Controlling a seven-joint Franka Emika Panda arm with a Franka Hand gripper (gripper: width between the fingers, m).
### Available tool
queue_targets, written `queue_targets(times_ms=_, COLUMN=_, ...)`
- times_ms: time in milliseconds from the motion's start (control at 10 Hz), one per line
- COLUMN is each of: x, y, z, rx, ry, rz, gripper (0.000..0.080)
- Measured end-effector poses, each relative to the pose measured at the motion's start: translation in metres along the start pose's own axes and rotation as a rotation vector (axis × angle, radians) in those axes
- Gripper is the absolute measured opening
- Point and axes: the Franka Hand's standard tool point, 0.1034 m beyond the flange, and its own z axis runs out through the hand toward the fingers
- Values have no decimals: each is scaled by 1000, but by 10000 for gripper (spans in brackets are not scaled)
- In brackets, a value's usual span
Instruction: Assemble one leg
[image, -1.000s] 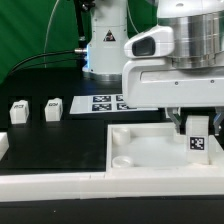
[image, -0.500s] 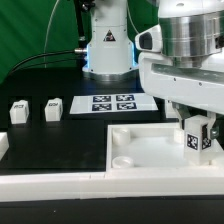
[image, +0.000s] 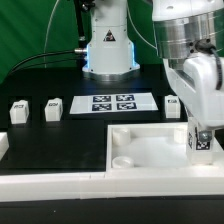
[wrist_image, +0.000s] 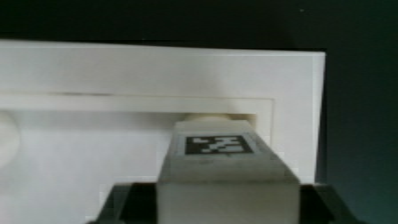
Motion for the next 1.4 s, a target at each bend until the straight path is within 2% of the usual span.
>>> queue_targets(times_ms=200, x=0, y=-1, z=0, rx=3, ry=0, rz=170, gripper=294)
queue_targets(times_ms=300, x=0, y=-1, z=0, rx=3, ry=0, rz=167, gripper=294)
queue_targets(times_ms=400, x=0, y=0, z=0, rx=3, ry=0, rz=155, gripper=455)
queue_targets(times_ms=500, x=0, y=0, z=0, rx=3, ry=0, rz=151, gripper=578)
queue_targets(times_ms=600, x=-1, y=0, z=0, rx=2, ry=0, rz=149, gripper=578)
queue_targets(times_ms=700, x=-1, y=0, z=0, rx=2, ry=0, rz=148, gripper=635)
queue_targets(times_ms=1100, x=-1, y=0, z=0, rx=1, ry=0, rz=68, gripper=649)
queue_targets(times_ms=1400, x=-1, y=-1, z=0, rx=1, ry=2, rz=-275, gripper=649)
